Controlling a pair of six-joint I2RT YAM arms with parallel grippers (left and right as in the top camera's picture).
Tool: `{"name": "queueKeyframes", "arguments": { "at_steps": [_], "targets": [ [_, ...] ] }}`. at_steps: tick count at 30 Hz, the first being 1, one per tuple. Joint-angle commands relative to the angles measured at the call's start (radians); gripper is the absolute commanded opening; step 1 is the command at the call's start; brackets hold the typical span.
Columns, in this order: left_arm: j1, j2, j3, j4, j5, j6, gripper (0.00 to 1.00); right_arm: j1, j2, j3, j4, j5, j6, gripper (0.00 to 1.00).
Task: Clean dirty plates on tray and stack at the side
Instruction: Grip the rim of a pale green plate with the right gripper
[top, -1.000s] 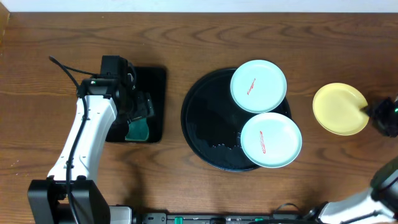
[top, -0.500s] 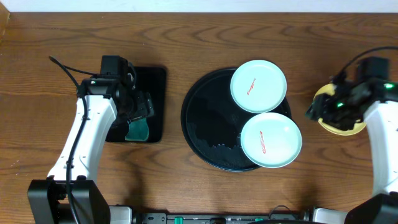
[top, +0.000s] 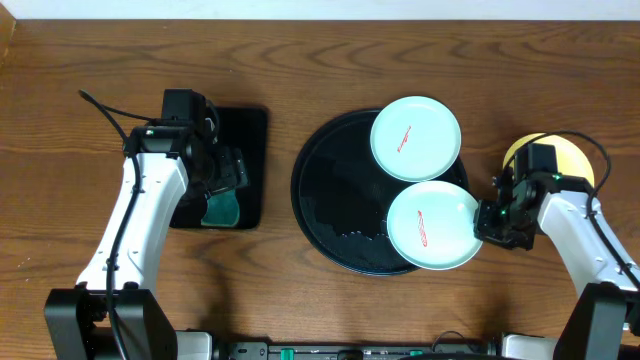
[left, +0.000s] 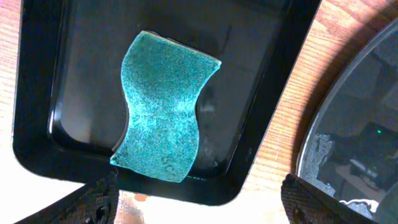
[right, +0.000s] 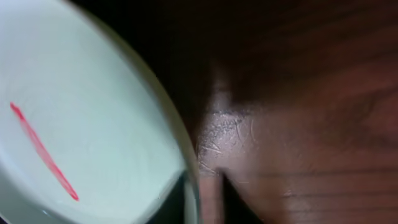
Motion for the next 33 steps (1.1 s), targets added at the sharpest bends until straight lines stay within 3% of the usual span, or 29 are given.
{"name": "queueKeyframes", "arguments": {
  "at_steps": [1,8,15,26,33],
  "targets": [
    [0.003,-0.01,0.03,-0.002,-0.005,0.002,0.84,0.008,-0.013,0.014,-0.009,-0.011,0.008,0.01],
    [0.003,-0.01,0.03,-0.002,-0.005,0.002,0.84,0.008,-0.122,0.093,-0.122,-0.07,-0.025,0.01],
    [0.003,-0.01,0.03,-0.002,-0.005,0.002,0.84,0.036,-0.235,0.11,-0.029,-0.259,-0.1,0.01],
    [0.003,-0.01,0.03,-0.002,-0.005,0.002,0.84,0.373,-0.031,0.061,0.281,-0.09,0.144,0.01],
    [0.003,-0.01,0.03,-0.002,-0.005,0.002,0.84,0.484,0.107,0.061,0.306,0.072,0.378,0.01]
  ]
}}
